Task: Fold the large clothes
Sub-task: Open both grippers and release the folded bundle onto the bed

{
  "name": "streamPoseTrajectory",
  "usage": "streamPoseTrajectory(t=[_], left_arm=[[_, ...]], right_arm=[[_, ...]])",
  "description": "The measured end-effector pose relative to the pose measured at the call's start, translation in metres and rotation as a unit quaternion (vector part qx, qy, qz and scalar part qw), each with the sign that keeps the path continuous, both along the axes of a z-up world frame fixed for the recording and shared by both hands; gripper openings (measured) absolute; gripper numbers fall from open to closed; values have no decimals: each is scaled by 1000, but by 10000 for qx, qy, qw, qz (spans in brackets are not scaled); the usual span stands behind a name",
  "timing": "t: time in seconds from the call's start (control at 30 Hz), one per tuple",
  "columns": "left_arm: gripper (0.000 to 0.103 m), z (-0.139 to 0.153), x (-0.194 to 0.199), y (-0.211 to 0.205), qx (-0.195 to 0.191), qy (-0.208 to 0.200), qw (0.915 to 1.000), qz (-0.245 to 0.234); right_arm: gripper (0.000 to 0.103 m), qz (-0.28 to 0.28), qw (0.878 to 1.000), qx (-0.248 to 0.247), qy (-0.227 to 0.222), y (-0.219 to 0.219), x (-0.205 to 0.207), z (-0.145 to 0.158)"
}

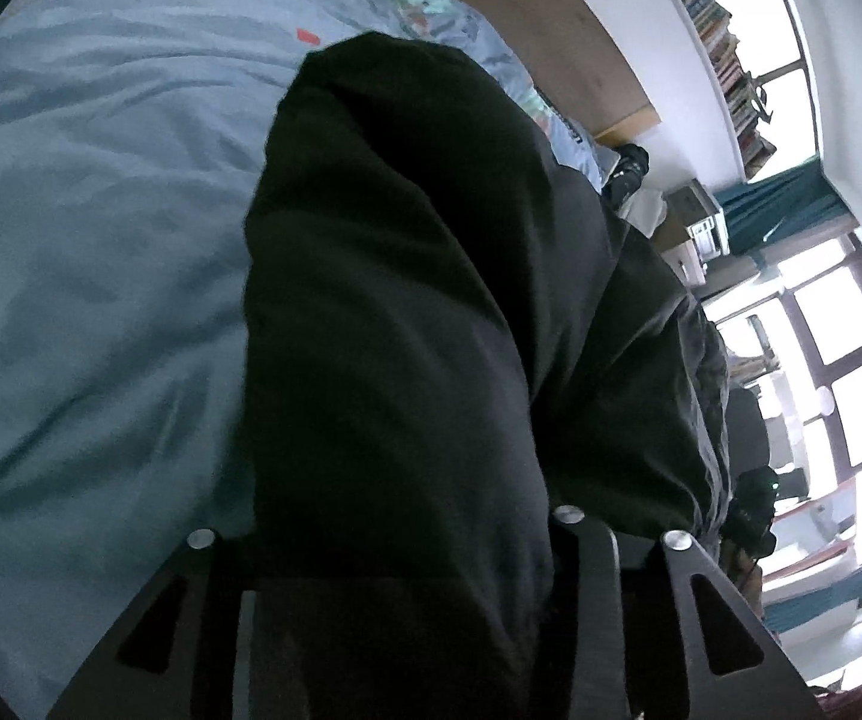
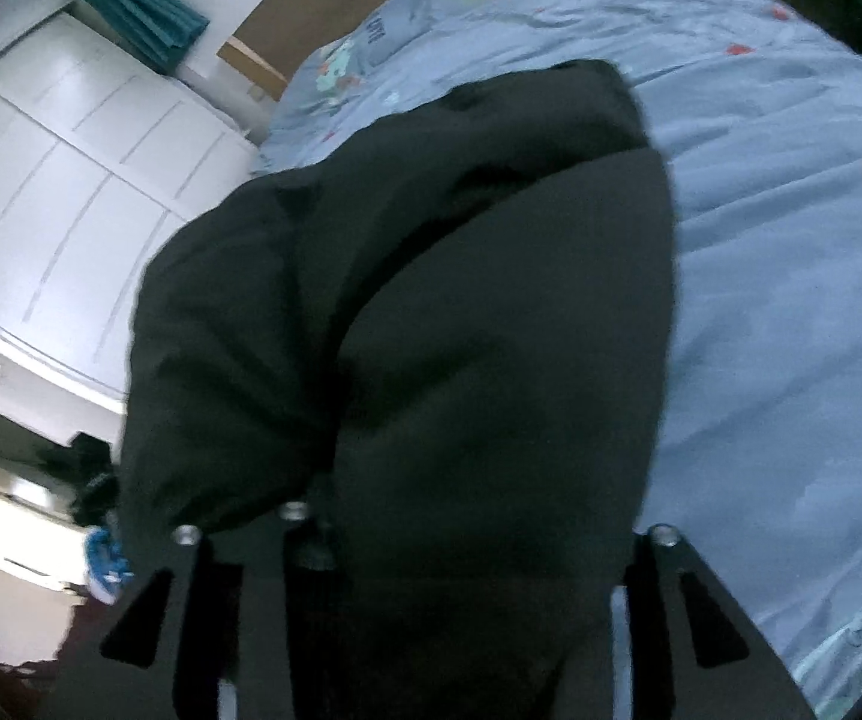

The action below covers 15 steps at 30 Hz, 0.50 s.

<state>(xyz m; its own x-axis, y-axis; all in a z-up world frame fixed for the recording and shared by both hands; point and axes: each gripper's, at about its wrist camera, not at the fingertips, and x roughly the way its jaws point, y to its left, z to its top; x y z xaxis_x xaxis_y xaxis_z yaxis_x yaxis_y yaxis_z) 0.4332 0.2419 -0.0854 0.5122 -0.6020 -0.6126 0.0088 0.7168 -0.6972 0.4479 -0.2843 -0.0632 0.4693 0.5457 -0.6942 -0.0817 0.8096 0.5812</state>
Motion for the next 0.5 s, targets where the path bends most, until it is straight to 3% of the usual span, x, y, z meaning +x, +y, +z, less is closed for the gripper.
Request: streamPoseTrajectory(t=[0.03, 0.1, 0.3, 0.5], left_arm=[[44, 2, -1, 1, 77, -18, 10000, -2], [46, 10, -1, -3, 146, -46, 9999, -13], [55, 19, -14, 0, 393, -64, 9992, 99], [71, 59, -45, 20, 730, -180, 9949, 679]], right_arm=[[52, -92, 9999, -63, -28, -5, -1, -2], [57, -262, 9994, -213, -83, -12, -4, -5], [61, -544, 9954, -739, -286, -15, -20, 5], [61, -991, 9896, -913, -500, -23, -56, 37]])
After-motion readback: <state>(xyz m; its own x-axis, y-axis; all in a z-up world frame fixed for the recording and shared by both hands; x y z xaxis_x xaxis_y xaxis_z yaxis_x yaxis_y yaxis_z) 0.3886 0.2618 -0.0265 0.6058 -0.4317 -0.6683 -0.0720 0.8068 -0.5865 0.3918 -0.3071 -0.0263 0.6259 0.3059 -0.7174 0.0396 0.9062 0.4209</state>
